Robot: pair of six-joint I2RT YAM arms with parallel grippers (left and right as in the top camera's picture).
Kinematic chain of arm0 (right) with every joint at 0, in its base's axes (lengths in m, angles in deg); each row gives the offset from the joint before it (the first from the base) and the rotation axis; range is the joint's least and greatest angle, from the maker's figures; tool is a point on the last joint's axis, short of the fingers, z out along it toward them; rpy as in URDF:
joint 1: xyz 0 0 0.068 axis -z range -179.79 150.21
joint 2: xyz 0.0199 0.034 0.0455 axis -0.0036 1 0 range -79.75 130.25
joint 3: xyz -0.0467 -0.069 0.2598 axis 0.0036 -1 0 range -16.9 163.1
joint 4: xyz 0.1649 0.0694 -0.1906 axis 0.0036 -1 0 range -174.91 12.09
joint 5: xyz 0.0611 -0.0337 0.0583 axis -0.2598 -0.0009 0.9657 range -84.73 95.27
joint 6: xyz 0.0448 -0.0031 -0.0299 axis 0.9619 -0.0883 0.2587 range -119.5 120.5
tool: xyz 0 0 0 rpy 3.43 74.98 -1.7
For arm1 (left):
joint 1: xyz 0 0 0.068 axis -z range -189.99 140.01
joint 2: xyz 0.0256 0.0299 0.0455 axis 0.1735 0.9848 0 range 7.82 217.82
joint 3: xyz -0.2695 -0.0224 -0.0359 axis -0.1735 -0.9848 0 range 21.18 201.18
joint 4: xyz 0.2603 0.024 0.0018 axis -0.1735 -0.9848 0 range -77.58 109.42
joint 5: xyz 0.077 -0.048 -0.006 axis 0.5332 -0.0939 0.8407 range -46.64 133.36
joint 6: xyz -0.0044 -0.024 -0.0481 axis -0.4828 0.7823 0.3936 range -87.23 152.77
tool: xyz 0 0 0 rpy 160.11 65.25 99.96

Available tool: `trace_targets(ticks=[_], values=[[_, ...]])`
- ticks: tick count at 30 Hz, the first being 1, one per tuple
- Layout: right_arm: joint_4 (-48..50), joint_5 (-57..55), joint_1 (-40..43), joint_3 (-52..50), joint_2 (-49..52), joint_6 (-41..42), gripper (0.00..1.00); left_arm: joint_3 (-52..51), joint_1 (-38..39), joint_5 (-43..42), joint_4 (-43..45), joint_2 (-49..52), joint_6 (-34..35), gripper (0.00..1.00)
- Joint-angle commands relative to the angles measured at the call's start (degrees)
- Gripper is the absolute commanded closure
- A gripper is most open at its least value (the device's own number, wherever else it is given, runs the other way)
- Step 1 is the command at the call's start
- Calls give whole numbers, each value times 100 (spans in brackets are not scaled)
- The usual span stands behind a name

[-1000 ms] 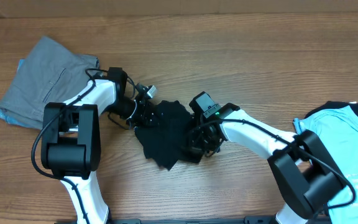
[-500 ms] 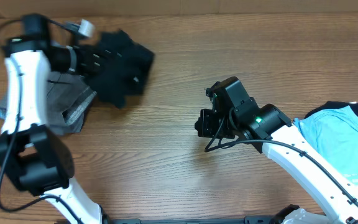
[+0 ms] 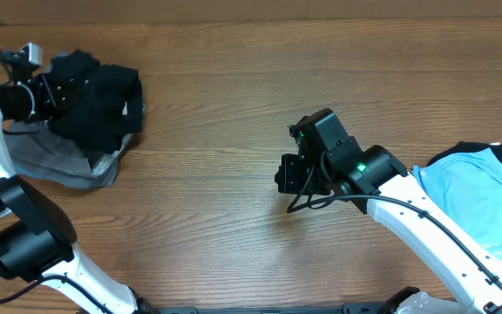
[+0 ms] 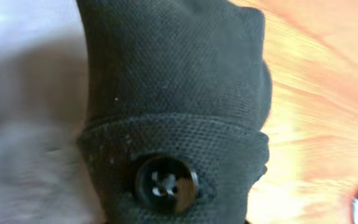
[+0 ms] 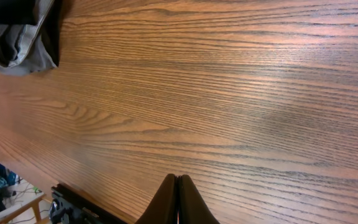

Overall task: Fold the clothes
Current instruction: 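Carry the black bundle left and place it on the grey trousers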

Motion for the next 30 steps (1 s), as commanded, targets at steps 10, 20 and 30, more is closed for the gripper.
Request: trace_targets(ticks=[10,20,30], values=[[-181,-74,24,52,-15,17,96,444,-1224,1211,-164,70,1049,45],[-184,-225,24,57,-20,17,96,1869,-1495,-1390,-1786,-219,85,68],[-1410,-1633,24,1526,-881,-223,96,2149,745,592,-2494,-2297,-868,57]])
